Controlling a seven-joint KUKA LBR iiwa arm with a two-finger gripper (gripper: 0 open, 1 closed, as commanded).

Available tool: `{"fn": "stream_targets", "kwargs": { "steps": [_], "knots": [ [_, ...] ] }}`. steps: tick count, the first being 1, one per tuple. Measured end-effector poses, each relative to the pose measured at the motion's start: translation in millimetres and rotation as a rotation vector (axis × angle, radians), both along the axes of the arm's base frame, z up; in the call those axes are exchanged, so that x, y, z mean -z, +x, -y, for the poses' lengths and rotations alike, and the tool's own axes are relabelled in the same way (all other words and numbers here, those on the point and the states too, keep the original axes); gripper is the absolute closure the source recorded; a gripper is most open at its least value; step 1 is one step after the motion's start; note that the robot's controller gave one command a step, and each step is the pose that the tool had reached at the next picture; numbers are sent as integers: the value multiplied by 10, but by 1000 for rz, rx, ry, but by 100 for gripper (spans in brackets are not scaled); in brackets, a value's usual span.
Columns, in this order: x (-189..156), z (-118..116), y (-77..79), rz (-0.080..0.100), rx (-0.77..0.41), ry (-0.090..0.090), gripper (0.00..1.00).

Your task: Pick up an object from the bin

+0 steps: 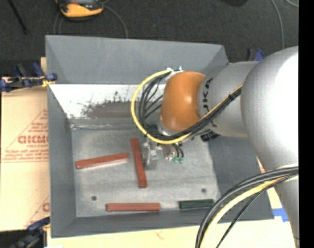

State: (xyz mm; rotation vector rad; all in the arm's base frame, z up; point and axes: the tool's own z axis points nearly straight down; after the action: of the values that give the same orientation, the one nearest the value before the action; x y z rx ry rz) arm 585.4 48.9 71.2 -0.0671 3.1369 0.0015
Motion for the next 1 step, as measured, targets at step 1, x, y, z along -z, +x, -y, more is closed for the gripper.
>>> {"fn": "stream_targets", "kwargs": {
  "steps": [1],
  "knots": [
    [2, 6, -2, -1, -2, -1, 0]
  ]
}}
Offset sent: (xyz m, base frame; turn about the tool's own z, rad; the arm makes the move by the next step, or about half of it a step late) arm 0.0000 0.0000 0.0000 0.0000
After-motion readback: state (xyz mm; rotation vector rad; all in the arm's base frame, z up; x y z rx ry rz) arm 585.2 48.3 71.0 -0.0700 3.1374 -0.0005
